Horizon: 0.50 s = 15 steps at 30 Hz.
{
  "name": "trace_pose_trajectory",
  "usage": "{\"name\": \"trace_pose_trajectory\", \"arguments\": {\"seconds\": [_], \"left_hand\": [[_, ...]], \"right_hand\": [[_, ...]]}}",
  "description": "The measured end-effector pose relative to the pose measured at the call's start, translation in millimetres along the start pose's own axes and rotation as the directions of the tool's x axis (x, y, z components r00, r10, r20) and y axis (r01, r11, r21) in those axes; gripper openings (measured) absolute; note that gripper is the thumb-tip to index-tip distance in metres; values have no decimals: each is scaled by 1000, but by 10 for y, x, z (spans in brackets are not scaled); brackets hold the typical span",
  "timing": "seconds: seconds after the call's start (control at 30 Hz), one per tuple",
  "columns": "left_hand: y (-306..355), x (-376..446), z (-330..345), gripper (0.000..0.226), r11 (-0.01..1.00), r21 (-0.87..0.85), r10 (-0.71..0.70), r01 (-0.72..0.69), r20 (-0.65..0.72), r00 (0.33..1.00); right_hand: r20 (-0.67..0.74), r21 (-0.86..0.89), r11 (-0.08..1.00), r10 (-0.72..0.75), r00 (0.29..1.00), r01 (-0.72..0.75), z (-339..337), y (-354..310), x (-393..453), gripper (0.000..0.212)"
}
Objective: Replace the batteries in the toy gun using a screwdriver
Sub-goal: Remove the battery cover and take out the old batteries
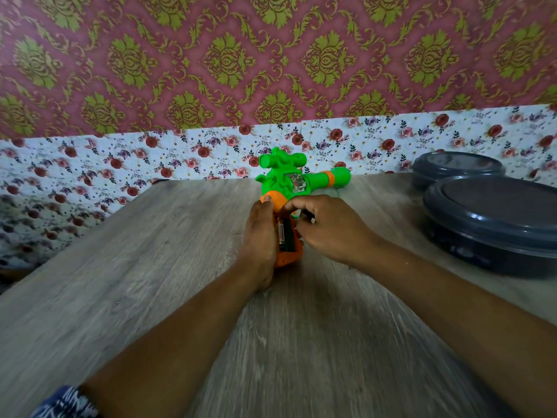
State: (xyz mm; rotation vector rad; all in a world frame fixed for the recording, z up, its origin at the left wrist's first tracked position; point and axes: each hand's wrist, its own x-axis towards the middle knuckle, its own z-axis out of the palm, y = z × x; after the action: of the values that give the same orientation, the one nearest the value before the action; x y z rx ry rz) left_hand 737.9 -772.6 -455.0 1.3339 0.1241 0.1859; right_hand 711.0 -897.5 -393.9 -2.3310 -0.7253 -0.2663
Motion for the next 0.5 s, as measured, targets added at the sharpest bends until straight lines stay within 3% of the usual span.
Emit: {"name": "trace_pose_trajectory", "arguments": {"seconds": [0.4, 0.5], "left_hand": [[-45, 65, -11, 83, 1000, 8, 7, -8, 16, 1000], [-63, 94, -22, 81, 1000, 30, 7, -8, 28, 1000]], "right_hand": [[-84, -46, 998, -50, 995, 46, 3, -38, -25, 16], [-114, -77, 996, -53, 992, 44, 37, -44, -34, 20]]}}
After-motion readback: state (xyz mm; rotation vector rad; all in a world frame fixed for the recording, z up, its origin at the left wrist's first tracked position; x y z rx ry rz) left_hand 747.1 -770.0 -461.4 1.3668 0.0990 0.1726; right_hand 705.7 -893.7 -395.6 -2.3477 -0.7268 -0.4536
